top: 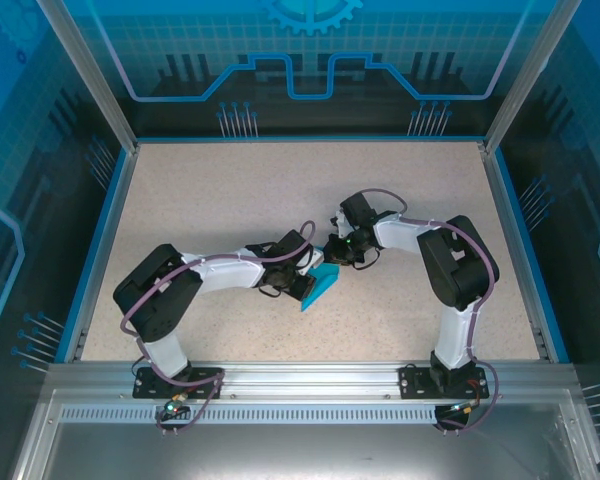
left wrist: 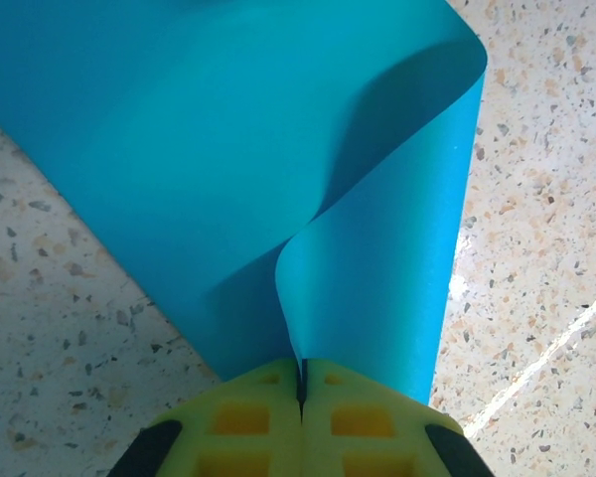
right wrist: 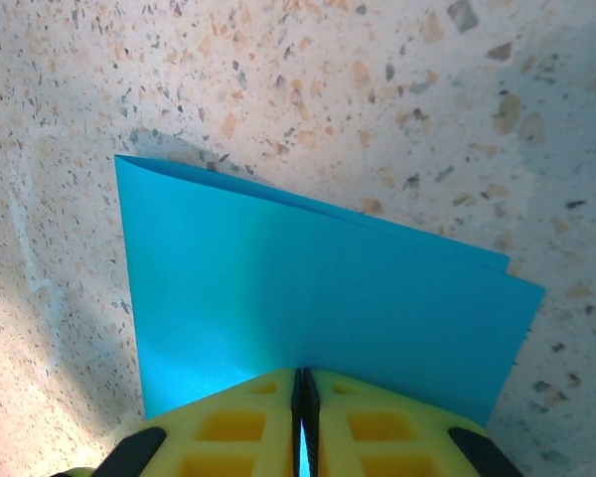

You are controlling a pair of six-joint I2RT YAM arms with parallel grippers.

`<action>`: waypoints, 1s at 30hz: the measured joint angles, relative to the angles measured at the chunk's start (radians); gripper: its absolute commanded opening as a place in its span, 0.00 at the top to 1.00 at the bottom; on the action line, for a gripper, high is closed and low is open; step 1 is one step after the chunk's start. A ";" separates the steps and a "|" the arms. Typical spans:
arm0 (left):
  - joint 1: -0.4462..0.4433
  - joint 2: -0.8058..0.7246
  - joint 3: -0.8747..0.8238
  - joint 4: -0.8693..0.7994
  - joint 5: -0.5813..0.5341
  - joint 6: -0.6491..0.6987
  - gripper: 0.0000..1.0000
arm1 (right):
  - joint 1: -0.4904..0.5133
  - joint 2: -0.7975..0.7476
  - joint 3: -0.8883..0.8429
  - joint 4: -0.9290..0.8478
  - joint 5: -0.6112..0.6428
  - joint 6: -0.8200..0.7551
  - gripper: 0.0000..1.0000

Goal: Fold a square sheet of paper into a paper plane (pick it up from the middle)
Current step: Third fold the triangle at the center of the table.

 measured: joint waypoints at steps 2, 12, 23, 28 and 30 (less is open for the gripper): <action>0.000 0.000 0.000 0.000 -0.005 0.000 1.00 | 0.000 0.000 0.000 0.000 0.000 0.000 0.87; 0.000 0.002 -0.001 0.002 -0.006 0.000 1.00 | 0.000 -0.003 -0.005 0.008 -0.002 0.005 0.87; 0.000 -0.004 -0.021 0.032 -0.006 -0.001 1.00 | -0.029 -0.328 -0.206 0.093 0.000 0.092 0.87; 0.000 -0.005 -0.023 0.036 -0.006 -0.001 1.00 | 0.043 -0.502 -0.431 0.266 0.008 0.211 0.93; 0.000 -0.005 -0.024 0.037 -0.006 -0.001 1.00 | 0.127 -0.522 -0.515 0.322 0.034 0.270 0.94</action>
